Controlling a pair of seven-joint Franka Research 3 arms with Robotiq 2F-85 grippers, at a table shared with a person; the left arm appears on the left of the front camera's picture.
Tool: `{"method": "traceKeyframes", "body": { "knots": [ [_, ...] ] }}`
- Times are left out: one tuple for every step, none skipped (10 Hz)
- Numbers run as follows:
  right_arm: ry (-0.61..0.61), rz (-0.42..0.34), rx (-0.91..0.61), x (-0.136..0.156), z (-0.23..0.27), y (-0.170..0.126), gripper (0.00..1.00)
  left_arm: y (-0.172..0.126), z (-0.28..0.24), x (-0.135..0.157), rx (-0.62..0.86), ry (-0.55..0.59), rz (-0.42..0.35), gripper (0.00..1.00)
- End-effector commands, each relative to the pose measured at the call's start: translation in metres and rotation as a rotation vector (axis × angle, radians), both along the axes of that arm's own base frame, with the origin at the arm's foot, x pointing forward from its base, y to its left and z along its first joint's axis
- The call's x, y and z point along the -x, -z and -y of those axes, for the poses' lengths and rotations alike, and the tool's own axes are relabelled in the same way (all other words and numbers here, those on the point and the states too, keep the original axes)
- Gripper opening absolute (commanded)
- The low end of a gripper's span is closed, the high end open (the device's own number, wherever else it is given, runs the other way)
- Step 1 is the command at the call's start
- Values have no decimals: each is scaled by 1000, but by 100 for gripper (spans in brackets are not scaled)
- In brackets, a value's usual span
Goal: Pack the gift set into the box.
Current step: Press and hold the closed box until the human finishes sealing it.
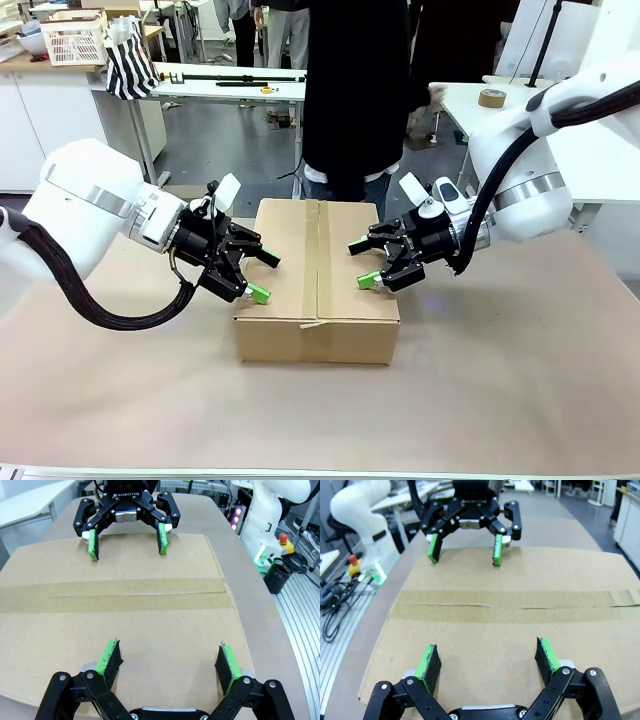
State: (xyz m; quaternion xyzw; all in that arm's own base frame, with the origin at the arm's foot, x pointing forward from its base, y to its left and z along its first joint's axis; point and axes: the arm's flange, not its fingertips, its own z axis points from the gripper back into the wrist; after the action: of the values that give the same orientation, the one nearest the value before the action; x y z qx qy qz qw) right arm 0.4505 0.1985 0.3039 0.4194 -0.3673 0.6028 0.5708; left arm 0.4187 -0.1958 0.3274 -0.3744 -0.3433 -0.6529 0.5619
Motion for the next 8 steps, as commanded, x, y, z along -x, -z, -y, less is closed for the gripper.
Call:
{"method": "traceKeyframes", "body": {
  "knots": [
    [0, 0, 3, 0, -1, 1, 100, 2, 0, 1, -3, -4, -9, 100],
    [0, 0, 3, 0, -1, 1, 100, 2, 0, 1, -3, -4, -9, 100],
    [0, 0, 3, 0, -1, 1, 100, 2, 0, 1, -3, -4, -9, 100],
    [0, 0, 3, 0, -1, 1, 100, 2, 0, 1, -3, -4, -9, 100],
    [0, 0, 3, 0, -1, 1, 100, 2, 0, 1, -3, -4, -9, 100],
    [0, 0, 3, 0, -1, 1, 100, 2, 0, 1, -3, -4, -9, 100],
    [0, 0, 3, 0, -1, 1, 100, 2, 0, 1, -3, -4, -9, 100],
    [0, 0, 3, 0, -1, 1, 100, 2, 0, 1, -3, -4, -9, 100]
  ]
}}
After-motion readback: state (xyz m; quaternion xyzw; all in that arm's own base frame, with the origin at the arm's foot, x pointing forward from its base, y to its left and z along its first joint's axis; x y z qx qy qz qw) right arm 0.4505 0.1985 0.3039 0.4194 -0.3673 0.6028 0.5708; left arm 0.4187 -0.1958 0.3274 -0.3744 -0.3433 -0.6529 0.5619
